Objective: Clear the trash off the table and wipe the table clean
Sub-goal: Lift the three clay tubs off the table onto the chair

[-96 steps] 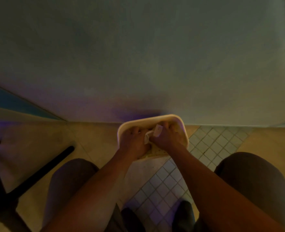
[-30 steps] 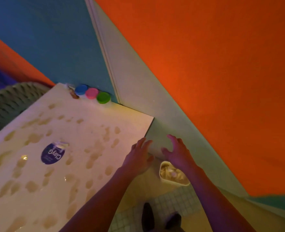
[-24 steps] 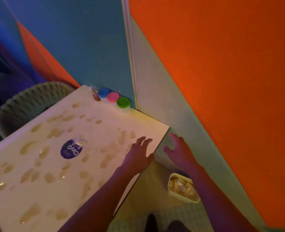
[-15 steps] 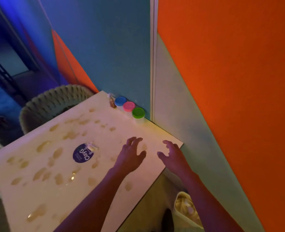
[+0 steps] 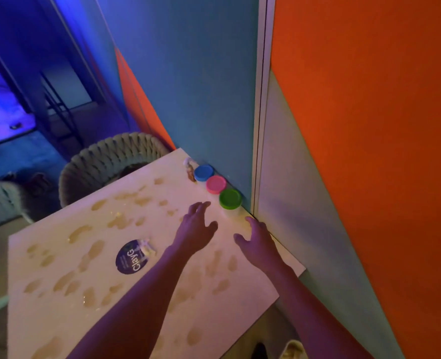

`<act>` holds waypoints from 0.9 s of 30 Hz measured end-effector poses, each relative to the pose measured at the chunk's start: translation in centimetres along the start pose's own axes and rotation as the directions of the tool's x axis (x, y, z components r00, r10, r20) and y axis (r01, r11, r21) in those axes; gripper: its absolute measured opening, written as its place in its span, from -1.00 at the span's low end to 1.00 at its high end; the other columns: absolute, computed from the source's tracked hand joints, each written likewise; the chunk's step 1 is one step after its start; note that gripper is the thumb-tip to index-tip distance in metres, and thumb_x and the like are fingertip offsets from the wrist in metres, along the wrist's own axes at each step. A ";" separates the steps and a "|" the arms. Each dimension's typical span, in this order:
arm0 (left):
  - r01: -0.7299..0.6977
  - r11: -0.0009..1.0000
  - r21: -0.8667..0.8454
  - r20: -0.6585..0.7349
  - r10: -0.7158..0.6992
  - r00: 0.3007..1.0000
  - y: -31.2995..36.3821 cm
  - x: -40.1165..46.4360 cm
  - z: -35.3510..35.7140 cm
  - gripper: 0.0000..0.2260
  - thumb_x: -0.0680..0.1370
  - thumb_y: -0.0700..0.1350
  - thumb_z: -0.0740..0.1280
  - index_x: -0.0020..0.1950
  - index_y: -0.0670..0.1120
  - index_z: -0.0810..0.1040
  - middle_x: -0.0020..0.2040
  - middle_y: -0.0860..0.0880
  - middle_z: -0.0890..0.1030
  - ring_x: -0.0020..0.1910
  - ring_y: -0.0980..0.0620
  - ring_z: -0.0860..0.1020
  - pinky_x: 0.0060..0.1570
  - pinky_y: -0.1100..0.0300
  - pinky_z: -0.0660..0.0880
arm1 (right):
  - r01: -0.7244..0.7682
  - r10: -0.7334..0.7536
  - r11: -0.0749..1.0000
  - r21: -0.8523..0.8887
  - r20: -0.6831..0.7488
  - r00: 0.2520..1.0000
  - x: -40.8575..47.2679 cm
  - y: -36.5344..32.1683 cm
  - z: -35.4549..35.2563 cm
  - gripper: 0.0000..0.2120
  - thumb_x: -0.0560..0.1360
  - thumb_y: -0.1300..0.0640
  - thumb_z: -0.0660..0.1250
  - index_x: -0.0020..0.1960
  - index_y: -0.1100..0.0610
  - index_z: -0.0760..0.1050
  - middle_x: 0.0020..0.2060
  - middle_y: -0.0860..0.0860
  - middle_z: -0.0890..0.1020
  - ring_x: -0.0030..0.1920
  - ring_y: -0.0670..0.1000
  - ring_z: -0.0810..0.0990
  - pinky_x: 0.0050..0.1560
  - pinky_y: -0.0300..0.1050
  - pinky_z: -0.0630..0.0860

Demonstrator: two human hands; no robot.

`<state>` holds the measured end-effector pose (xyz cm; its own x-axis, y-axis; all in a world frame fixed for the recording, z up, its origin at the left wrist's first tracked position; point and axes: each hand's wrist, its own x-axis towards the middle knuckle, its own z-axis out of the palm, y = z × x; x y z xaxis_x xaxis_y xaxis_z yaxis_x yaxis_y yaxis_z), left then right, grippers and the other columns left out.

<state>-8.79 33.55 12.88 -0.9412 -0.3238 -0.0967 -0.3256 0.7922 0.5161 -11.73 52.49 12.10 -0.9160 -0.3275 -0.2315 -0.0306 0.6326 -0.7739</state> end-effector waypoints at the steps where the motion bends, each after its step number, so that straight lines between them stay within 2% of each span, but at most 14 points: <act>1: 0.010 1.000 0.003 -0.004 -0.010 1.000 0.2 1.1 -0.1 -0.40 0.56 0.02 0.36 0.56 -0.01 0.25 0.52 -0.11 0.29 0.41 -0.15 0.41 0.32 0.00 0.42 | -0.002 0.002 1.000 0.002 0.010 1.000 1.0 -0.4 -0.2 -0.37 0.55 -0.04 0.35 0.54 0.08 0.22 0.41 0.11 0.38 0.38 0.13 0.43 0.30 -0.02 0.40; 5: 0.050 0.999 0.022 -0.013 -0.049 0.999 0.7 5.7 -0.7 -0.39 0.56 0.04 0.34 0.57 0.00 0.22 0.53 -0.14 0.28 0.40 -0.24 0.38 0.33 -0.10 0.42 | -0.028 0.027 0.999 0.019 0.035 0.999 4.8 -1.4 -0.4 -0.36 0.56 -0.04 0.34 0.55 0.11 0.22 0.44 0.14 0.36 0.42 0.14 0.38 0.36 -0.02 0.35; 10: 0.076 0.996 0.049 -0.028 -0.074 0.997 0.4 11.5 -1.2 -0.41 0.57 0.03 0.34 0.56 -0.02 0.24 0.52 -0.18 0.28 0.37 -0.27 0.40 0.32 -0.07 0.40 | -0.069 0.066 0.997 0.029 0.079 0.995 8.9 -2.2 0.3 -0.35 0.55 -0.04 0.34 0.55 0.14 0.22 0.44 0.17 0.37 0.44 0.14 0.38 0.37 -0.04 0.34; 20: 0.118 0.991 0.060 0.045 -0.121 0.992 -4.1 22.2 -0.2 -0.43 0.58 0.01 0.33 0.55 -0.02 0.25 0.51 -0.16 0.30 0.35 -0.31 0.41 0.34 -0.11 0.40 | -0.179 0.177 0.984 0.011 0.090 0.980 14.8 -1.2 3.5 -0.33 0.54 -0.02 0.35 0.55 0.13 0.20 0.39 0.15 0.43 0.37 0.11 0.44 0.22 -0.14 0.37; 24: 0.102 0.992 0.075 0.069 -0.107 0.992 -6.0 26.5 0.5 -0.48 0.59 -0.04 0.30 0.54 -0.07 0.27 0.48 -0.20 0.33 0.33 -0.33 0.44 0.32 -0.10 0.40 | -0.262 0.259 0.962 0.073 0.049 0.965 16.1 -0.4 4.8 -0.35 0.54 0.02 0.36 0.55 0.13 0.20 0.41 0.15 0.43 0.40 0.13 0.42 0.28 -0.09 0.37; 27: 0.101 0.992 0.073 0.088 -0.107 0.990 -7.1 28.9 1.3 -0.48 0.60 -0.06 0.28 0.55 -0.06 0.26 0.51 -0.21 0.31 0.39 -0.28 0.42 0.33 -0.09 0.40 | -0.302 0.300 0.942 0.149 0.036 0.953 16.5 0.1 5.6 -0.43 0.57 0.06 0.35 0.51 0.14 0.26 0.40 0.09 0.46 0.40 0.08 0.43 0.25 -0.17 0.34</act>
<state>-33.78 19.23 5.34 -0.9050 -0.3601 -0.2264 -0.4248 0.7912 0.4399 -24.58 43.24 4.94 -0.8678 -0.1480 -0.4744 0.3074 0.5902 -0.7465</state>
